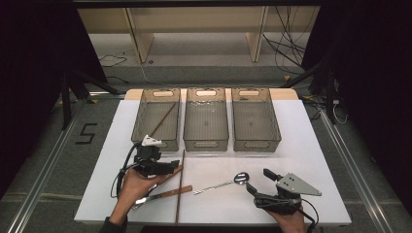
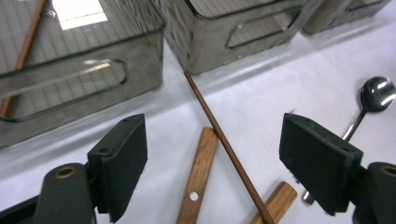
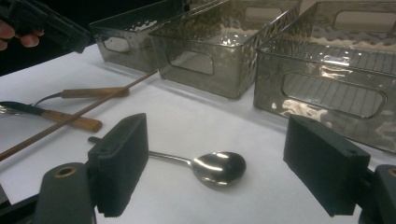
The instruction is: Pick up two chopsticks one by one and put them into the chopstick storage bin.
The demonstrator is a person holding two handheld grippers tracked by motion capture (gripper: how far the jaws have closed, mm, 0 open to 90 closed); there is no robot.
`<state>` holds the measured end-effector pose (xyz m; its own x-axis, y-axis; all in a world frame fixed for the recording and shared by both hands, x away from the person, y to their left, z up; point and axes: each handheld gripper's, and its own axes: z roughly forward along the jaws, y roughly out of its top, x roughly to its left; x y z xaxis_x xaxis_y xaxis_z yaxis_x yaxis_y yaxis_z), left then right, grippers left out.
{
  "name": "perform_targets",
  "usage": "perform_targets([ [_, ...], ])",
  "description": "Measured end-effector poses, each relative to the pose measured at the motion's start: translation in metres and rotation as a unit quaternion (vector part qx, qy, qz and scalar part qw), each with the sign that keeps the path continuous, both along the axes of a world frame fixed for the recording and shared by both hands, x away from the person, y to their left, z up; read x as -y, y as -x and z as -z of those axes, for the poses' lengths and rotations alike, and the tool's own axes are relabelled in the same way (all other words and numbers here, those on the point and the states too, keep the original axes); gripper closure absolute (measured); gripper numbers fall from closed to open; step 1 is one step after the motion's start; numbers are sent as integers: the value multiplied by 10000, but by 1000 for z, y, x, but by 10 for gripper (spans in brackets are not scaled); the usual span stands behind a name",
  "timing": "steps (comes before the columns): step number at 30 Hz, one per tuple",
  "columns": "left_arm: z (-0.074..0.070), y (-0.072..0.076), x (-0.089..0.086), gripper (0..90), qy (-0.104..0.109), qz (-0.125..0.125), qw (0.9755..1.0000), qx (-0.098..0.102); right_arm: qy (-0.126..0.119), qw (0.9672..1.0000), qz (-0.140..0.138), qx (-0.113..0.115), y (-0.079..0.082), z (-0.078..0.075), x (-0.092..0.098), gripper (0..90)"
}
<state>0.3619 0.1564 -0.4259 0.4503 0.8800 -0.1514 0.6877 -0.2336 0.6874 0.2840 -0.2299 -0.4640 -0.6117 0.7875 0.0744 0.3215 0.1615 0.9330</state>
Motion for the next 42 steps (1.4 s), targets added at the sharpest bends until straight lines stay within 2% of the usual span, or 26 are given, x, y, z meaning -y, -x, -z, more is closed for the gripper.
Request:
perform_targets([
  [11, 13, 8, 12, 266, -91, 193, 9994, -268, 7, 10000, 5, -3, 0, 0, 0, 229],
  [14, 16, 10, 17, 286, -199, 254, 9990, -320, 1, 10000, 8, 0, 0, 0, 0, 229],
  [29, 30, 16, 34, 469, -298, 608, 9960, -589, 12, 10000, 13, 3, 0, 0, 0, 230],
  [42, 39, 14, 36, 592, -431, 623, 9949, -665, 10, 10000, 9, 5, 0, 0, 0, 231],
])
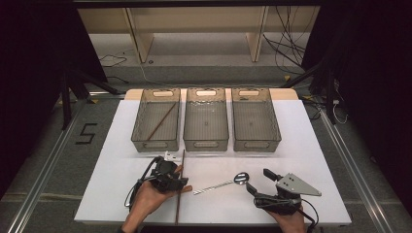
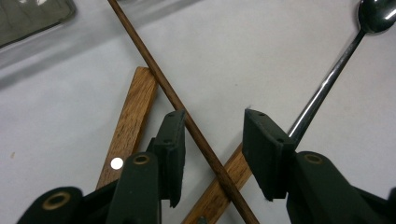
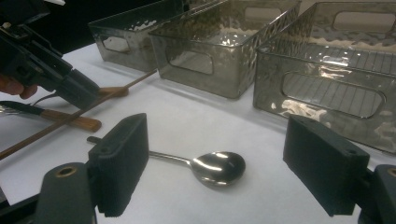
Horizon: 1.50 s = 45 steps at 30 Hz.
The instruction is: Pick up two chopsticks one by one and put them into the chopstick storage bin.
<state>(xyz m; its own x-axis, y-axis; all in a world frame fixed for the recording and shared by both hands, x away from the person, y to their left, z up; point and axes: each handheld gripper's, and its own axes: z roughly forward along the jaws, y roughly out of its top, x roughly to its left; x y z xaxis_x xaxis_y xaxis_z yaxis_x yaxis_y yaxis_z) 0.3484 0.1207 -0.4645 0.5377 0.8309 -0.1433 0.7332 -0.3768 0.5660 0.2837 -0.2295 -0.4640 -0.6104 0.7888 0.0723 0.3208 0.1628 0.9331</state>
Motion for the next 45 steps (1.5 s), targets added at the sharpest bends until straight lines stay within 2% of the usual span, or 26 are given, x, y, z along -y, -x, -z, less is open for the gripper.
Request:
perform_targets([
  [6, 3, -2, 2, 612, -99, -28, 9999, -14, 2, 10000, 0, 0, 0, 0, 0, 231],
  [18, 13, -5, 3, 664, -136, 5, 9998, -155, 10, 10000, -7, 8, 0, 0, 0, 231],
  [20, 14, -5, 4, 668, -148, -14, 9998, -120, 9, 10000, -5, 8, 0, 0, 0, 231],
  [29, 14, -6, 2, 694, -133, 3, 9998, -136, 13, 10000, -3, 9, 0, 0, 0, 231],
  [39, 14, -8, -5, 715, 74, -72, 9995, -301, 7, 10000, 10, 12, 0, 0, 0, 231],
  [45, 13, -9, -10, 733, -7, -96, 9995, -304, 13, 10000, 6, 10, 0, 0, 0, 232],
])
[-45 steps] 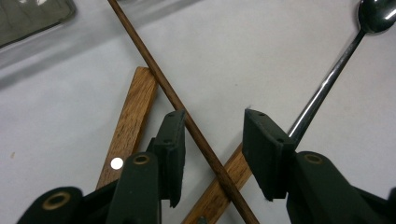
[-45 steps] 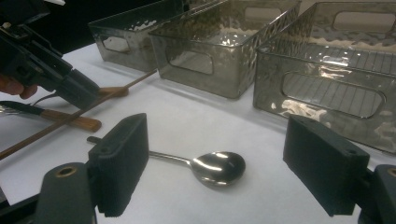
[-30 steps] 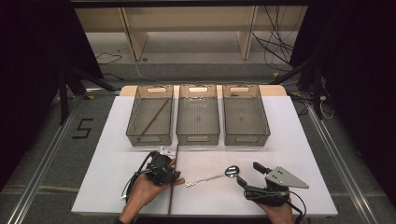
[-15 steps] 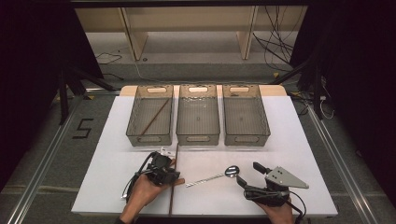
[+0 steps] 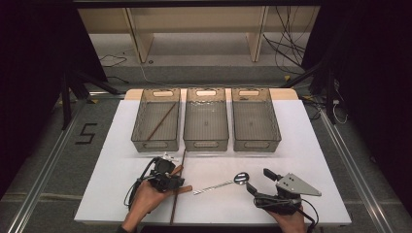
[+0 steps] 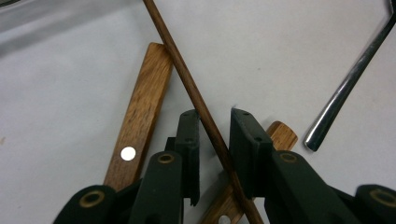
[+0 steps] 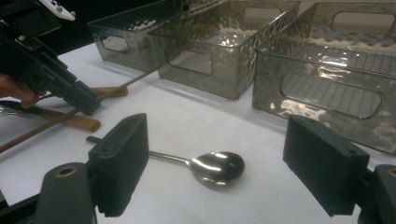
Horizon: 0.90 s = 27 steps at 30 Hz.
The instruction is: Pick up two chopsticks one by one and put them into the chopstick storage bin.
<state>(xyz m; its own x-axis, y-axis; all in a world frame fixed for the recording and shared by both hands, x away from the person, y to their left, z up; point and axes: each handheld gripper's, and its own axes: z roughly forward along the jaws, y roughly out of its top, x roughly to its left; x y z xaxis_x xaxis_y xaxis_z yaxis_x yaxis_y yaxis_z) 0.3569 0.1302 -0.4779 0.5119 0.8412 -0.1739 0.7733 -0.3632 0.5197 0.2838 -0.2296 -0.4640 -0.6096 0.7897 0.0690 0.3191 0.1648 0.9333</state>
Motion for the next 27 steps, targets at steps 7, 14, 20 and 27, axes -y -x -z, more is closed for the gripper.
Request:
perform_targets([
  [7, -1, 0, -4, 787, 69, 57, 9999, -124, 6, 10000, -5, -5, 0, 0, 0, 232],
  [14, 0, 2, -1, 839, -98, 74, 9999, -40, 9, 10000, -4, -4, 0, 0, 0, 232],
  [20, 0, 3, 0, 847, -98, 86, 9999, -14, 14, 10000, -6, -4, 0, 0, 0, 232],
  [27, -3, 3, -2, 850, -88, 143, 9998, 64, 13, 10000, -2, -3, 0, 0, 0, 232],
])
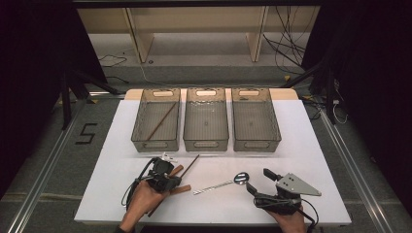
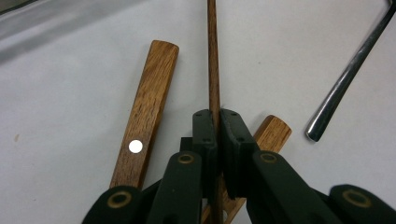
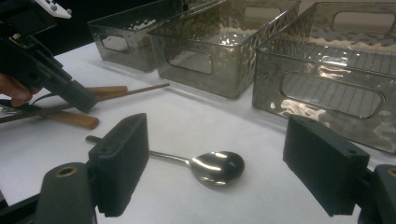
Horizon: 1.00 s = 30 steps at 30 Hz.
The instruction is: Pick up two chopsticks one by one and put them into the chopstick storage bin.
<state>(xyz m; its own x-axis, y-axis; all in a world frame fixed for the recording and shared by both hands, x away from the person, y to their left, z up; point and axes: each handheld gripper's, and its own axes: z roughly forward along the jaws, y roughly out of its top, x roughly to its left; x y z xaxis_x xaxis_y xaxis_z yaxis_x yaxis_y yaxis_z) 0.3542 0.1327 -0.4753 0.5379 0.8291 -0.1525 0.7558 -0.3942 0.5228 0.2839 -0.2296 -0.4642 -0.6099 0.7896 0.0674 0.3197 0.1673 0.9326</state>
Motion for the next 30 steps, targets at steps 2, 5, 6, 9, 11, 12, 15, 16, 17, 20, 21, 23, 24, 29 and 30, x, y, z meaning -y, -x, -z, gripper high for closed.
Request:
perform_targets([
  [2, -2, 1, 0, 850, 71, 24, 10000, 9, -1, 10000, 2, 4, 0, 0, 0, 232],
  [5, -6, 2, -1, 850, 106, 87, 9999, 52, -2, 10000, 0, 2, 0, 0, 0, 231],
  [6, -8, 2, -2, 850, 108, 114, 9999, 72, 1, 10000, -2, 2, 0, 0, 0, 231],
  [9, -13, 3, -3, 850, 171, 129, 9997, 118, 0, 10000, -1, 2, 0, 0, 0, 232],
  [11, -16, 3, -4, 850, 191, 194, 9995, 135, -2, 10000, 1, 5, 0, 0, 0, 232],
  [12, -17, 4, -4, 850, 234, 204, 9994, 153, 0, 10000, 1, 7, 0, 0, 0, 231],
  [15, -21, 5, -5, 849, 278, 234, 9991, 206, -3, 10000, 9, 2, 0, 0, 0, 232],
  [16, -23, 5, -5, 849, 274, 266, 9990, 212, -14, 10000, 13, -1, 0, 0, 0, 232],
  [17, -24, 5, -6, 849, 283, 279, 9990, 219, -6, 10000, 14, 1, 0, 0, 0, 232],
  [20, -28, 6, -6, 849, 307, 285, 9987, 295, -4, 10000, 16, -2, 0, 0, 0, 232],
  [21, -30, 6, -7, 849, 317, 300, 9986, 308, -11, 10000, 23, 0, 0, 0, 1, 232],
  [23, -34, 5, -10, 849, 362, 279, 9983, 367, -29, 10000, 34, 1, 0, 0, 1, 232],
  [24, -36, 4, -12, 849, 388, 253, 9982, 383, -35, 10000, 41, 0, 0, 0, 1, 232],
  [29, -47, -2, -23, 849, 547, 102, 9970, 540, -38, 10000, 36, -4, 0, 0, 2, 232],
  [30, -49, -4, -25, 849, 540, 103, 9969, 569, -41, 10000, 33, -9, 0, 0, 1, 232],
])
